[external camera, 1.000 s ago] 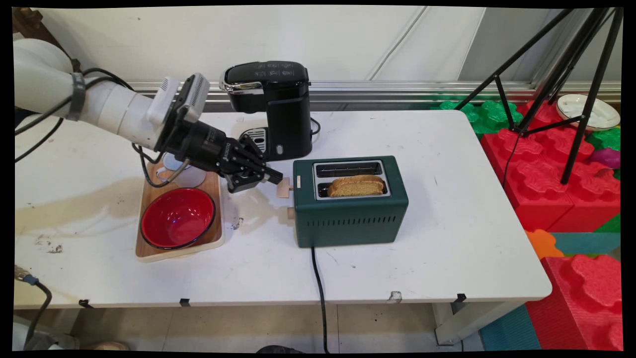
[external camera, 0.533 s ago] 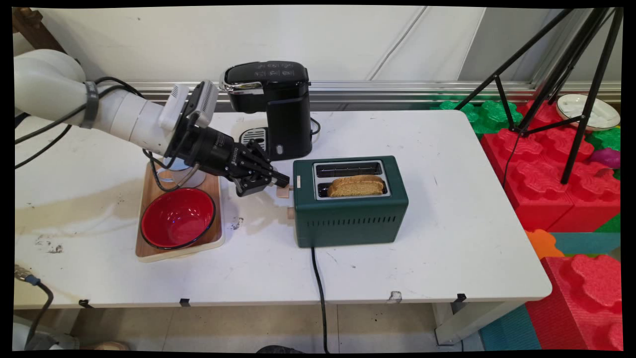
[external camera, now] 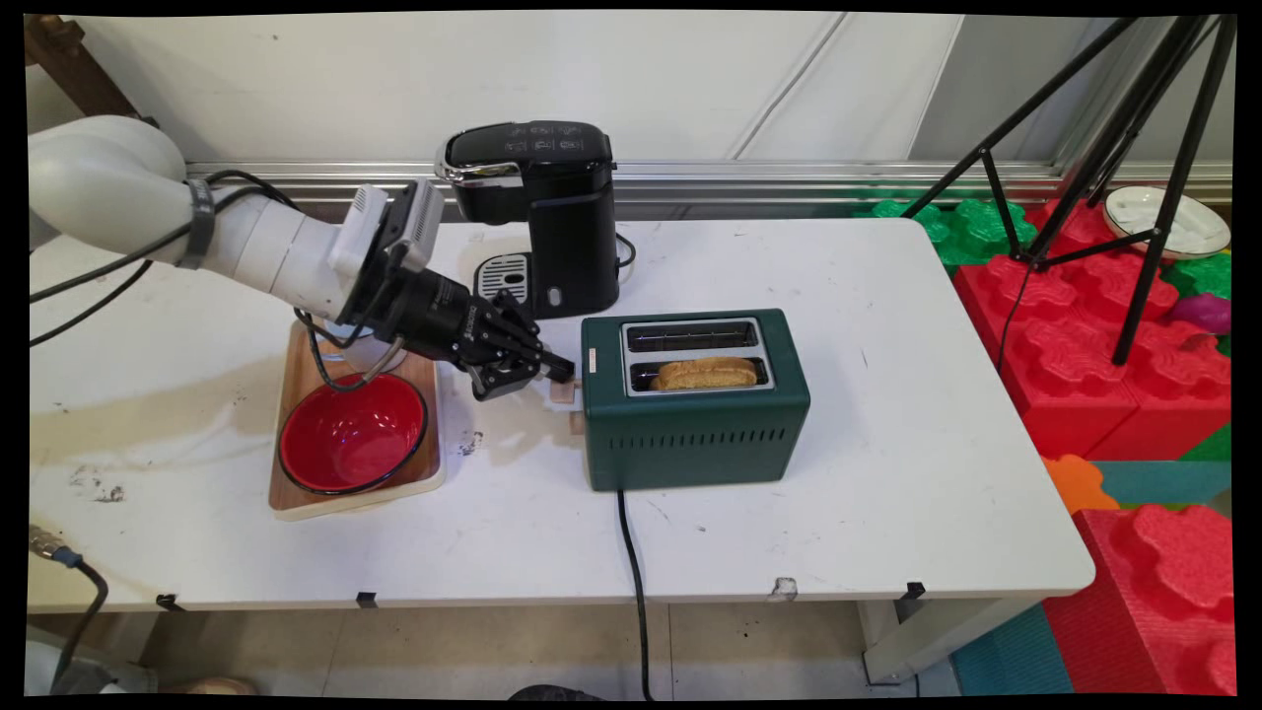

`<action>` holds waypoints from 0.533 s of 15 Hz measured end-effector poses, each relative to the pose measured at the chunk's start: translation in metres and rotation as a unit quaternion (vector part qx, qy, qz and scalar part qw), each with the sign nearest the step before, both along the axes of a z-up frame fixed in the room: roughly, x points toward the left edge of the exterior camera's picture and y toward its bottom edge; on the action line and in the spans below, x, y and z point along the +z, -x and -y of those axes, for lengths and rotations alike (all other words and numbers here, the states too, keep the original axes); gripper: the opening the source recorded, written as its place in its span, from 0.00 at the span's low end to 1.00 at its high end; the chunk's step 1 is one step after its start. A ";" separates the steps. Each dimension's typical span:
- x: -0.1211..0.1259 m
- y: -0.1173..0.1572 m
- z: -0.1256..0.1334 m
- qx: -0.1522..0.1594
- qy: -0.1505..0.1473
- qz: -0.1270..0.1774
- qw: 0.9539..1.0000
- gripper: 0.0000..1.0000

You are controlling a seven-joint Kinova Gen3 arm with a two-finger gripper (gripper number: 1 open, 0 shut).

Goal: Press the toaster switch

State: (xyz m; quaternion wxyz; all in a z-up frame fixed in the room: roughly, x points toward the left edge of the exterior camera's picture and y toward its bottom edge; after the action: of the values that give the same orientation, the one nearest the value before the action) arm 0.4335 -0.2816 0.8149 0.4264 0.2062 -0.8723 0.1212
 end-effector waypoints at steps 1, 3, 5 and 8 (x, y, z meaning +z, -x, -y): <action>-0.002 0.000 0.000 -0.001 -0.001 0.002 1.000 0.00; -0.006 0.001 0.001 -0.003 -0.002 0.006 1.000 0.00; -0.009 0.001 0.001 -0.005 -0.003 0.009 1.000 0.00; -0.016 0.003 0.003 -0.008 -0.006 0.015 1.000 0.00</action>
State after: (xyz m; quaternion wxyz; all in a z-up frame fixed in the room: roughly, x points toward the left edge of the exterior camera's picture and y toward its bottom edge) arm 0.4307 -0.2843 0.7993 0.4134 0.1997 -0.8809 0.1153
